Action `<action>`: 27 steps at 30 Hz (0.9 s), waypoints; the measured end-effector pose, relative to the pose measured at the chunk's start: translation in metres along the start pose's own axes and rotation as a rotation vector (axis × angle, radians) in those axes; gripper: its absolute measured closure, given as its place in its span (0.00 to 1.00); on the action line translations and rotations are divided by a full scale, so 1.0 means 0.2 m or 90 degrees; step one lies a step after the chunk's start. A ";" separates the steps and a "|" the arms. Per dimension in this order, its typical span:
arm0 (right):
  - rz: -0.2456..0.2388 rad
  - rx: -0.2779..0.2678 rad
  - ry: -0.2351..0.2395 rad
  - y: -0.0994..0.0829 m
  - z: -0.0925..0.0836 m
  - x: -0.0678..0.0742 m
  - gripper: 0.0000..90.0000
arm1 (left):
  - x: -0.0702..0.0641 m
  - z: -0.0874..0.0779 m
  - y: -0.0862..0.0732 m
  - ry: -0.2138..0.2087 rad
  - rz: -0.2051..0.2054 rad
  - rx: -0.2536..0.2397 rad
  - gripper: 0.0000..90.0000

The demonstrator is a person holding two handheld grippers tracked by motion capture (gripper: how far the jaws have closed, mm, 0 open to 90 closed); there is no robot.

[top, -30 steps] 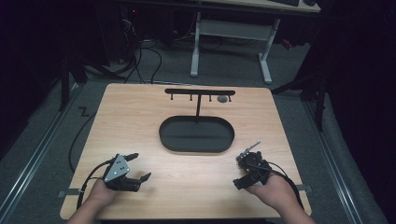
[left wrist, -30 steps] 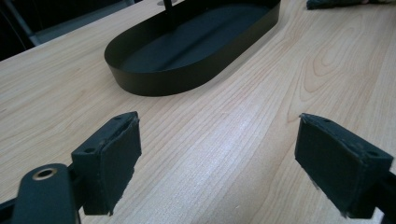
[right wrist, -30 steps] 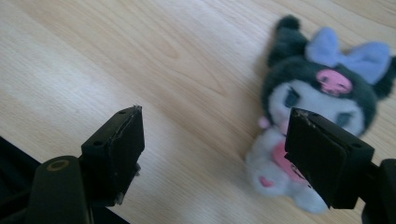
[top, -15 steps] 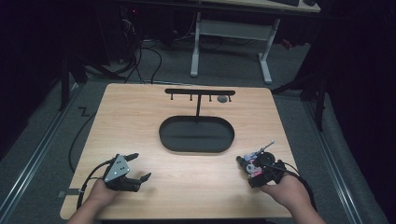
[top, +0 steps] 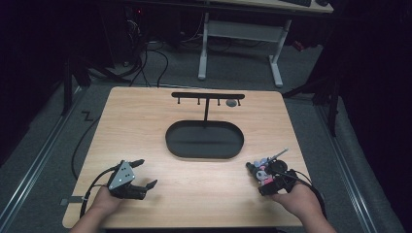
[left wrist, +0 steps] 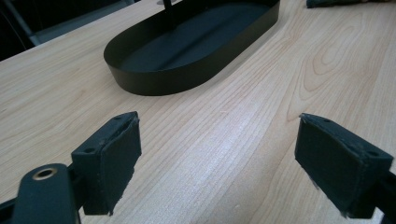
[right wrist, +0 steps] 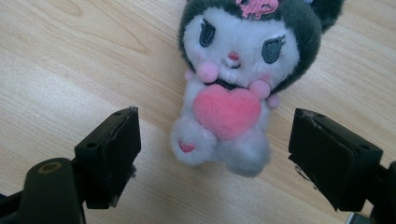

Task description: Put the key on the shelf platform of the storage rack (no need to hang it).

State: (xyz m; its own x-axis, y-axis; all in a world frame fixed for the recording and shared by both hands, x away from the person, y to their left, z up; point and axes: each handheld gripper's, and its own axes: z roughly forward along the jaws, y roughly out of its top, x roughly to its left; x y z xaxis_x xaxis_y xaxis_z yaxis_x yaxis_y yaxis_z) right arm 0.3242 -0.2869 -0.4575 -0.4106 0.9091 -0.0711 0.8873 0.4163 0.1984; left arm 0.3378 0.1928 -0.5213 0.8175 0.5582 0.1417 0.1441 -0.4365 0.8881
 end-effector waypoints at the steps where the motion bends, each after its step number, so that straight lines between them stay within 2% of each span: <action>1: 0.003 0.000 0.001 0.00 0.01 0.00 0.19 | 0.00 0.00 0.00 -0.001 0.002 0.000 0.17; 6: 0.017 0.011 0.008 0.01 0.03 -0.01 0.19 | 0.00 0.00 0.00 0.001 0.003 0.000 0.17; 12: 0.025 0.008 0.009 0.01 0.04 -0.01 0.18 | 0.00 0.00 0.00 0.001 -0.002 0.000 0.17; 18: 0.034 0.010 0.010 0.00 0.07 -0.01 0.18 | 0.00 0.00 0.00 0.002 0.005 0.000 0.17; 22: 0.045 0.025 0.011 0.00 0.11 -0.01 0.19 | 0.00 0.00 0.00 0.002 0.001 -0.001 0.17; 27: 0.051 0.026 0.014 0.00 0.13 -0.01 0.22 | 0.00 0.00 0.00 0.000 -0.001 -0.001 0.17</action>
State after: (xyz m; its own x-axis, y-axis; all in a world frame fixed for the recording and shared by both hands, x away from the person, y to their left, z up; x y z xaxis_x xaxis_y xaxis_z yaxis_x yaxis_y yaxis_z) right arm 0.3306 -0.2885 -0.4825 -0.3421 0.9390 -0.0351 0.9251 0.3431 0.1624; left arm 0.3373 0.1935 -0.5211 0.8174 0.5587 0.1406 0.1440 -0.4344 0.8892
